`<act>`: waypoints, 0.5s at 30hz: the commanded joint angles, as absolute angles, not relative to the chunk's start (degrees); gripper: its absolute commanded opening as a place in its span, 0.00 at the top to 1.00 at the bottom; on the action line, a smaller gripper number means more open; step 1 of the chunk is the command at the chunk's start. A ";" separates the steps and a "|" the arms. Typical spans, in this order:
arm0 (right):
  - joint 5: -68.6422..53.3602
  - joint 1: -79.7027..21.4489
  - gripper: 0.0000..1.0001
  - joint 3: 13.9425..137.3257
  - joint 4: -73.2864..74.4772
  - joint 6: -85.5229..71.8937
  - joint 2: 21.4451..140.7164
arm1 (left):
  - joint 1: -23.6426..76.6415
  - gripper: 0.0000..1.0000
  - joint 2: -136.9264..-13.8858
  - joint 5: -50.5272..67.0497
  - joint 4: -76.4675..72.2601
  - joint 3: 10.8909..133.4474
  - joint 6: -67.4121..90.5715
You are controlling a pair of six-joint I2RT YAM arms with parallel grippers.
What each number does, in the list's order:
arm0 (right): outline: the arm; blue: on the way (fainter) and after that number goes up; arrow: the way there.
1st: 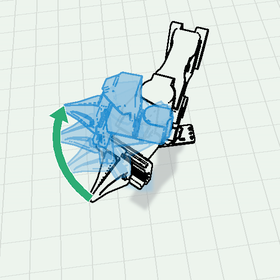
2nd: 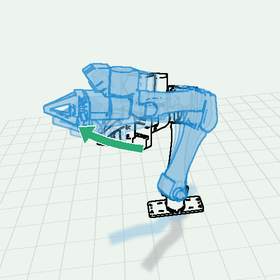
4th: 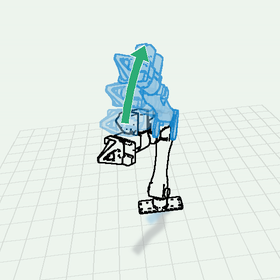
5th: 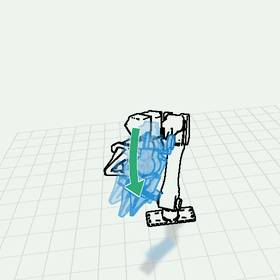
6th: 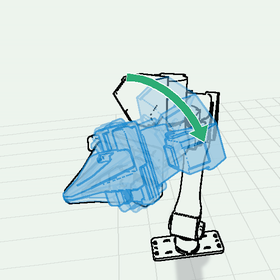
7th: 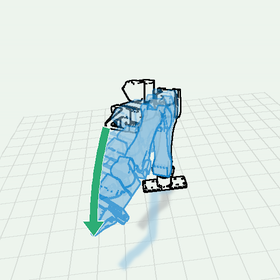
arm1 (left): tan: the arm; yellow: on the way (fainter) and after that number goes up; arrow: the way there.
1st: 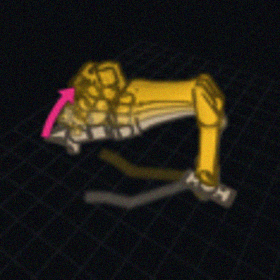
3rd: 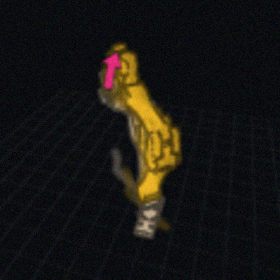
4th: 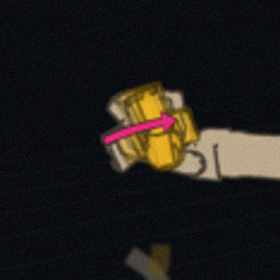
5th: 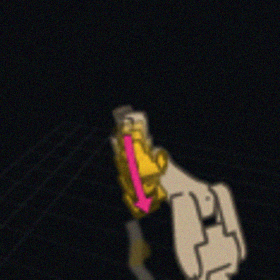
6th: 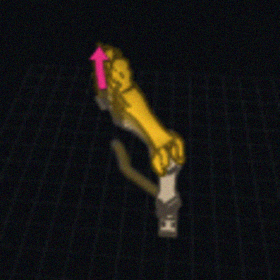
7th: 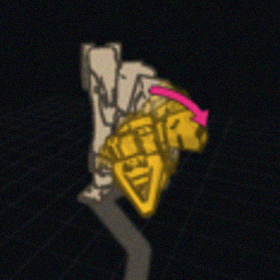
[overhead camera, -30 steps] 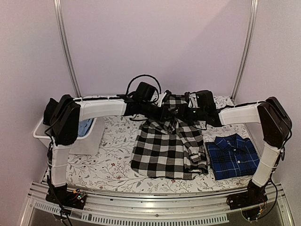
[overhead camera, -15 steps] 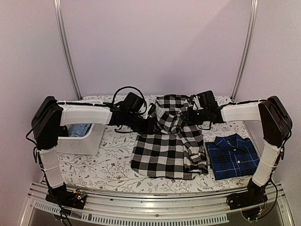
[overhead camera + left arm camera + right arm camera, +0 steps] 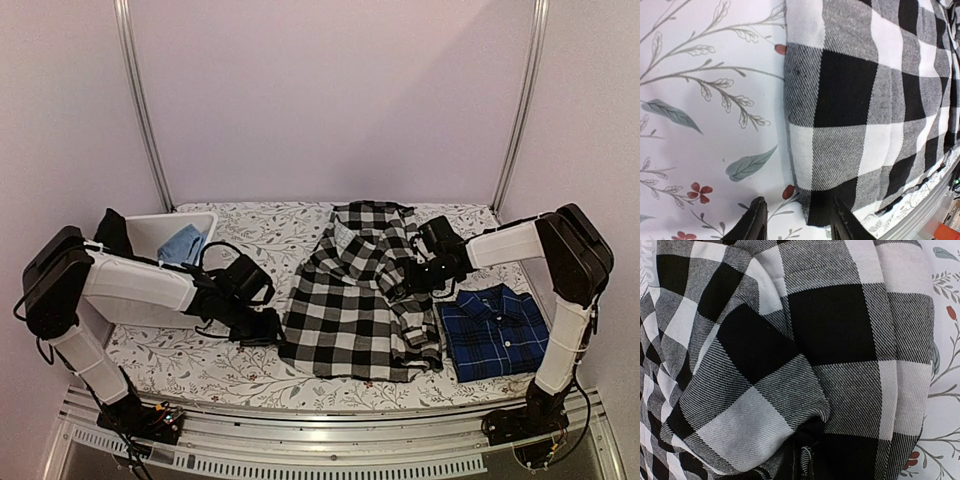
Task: Fold and stack the long sleeve shirts
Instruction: Move the 1/3-folded shirt to the center of the board.
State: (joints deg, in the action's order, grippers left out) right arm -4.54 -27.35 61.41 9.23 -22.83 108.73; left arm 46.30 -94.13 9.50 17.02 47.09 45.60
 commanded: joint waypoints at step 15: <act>-6.39 -28.99 1.00 55.54 12.44 -23.10 109.44 | 50.49 1.00 -95.25 9.89 18.13 46.20 50.54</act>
State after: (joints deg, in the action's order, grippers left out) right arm -4.84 -27.59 58.98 6.09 -22.90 108.29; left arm 49.52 -95.81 9.76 15.62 46.68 50.15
